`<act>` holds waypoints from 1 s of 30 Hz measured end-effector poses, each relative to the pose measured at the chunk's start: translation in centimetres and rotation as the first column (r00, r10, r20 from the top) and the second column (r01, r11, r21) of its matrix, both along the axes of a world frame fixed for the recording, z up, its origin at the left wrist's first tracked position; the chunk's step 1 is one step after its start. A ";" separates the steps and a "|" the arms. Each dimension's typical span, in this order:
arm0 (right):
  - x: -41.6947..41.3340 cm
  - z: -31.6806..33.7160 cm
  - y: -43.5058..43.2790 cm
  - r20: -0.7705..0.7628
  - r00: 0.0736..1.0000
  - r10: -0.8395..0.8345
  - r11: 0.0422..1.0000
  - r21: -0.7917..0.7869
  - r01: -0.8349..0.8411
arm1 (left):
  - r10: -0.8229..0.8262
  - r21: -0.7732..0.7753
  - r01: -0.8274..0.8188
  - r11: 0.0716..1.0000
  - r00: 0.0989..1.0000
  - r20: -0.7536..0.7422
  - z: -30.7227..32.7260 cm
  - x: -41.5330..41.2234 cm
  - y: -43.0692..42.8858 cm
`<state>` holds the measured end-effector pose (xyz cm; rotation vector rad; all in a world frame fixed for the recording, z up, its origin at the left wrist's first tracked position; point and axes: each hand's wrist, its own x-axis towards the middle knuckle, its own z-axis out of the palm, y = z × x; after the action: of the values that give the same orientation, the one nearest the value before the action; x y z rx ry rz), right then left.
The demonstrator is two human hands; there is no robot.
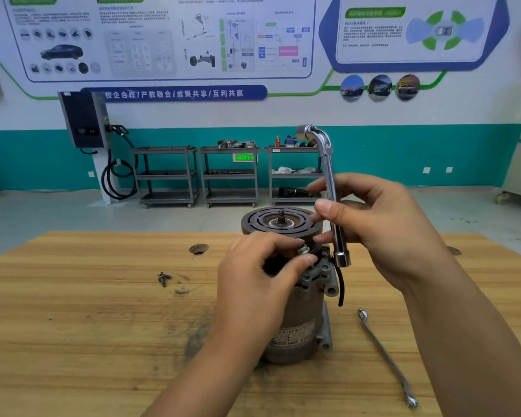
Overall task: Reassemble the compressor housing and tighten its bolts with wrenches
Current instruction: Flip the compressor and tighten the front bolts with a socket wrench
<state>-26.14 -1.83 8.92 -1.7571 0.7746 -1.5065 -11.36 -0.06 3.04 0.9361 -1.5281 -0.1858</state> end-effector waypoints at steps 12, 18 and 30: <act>0.3 0.1 -0.2 0.141 0.970 -0.199 0.976 -0.058 0.209 | 0.211 -0.179 -0.190 0.965 0.972 0.107 -2.0 -0.3 -0.7; 0.7 0.2 0.1 0.046 0.979 -0.198 0.970 -0.134 0.203 | 0.220 -0.184 -0.198 0.963 0.969 0.109 -1.9 -0.4 -0.7; 0.6 0.3 0.2 -0.014 0.977 -0.214 0.966 -0.155 0.209 | 0.239 -0.165 -0.211 0.964 0.954 0.180 -2.2 -0.5 -0.8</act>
<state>-25.56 -1.68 9.18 -1.8608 0.9081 -1.7226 -11.86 -0.82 0.85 1.0279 -1.5783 0.1860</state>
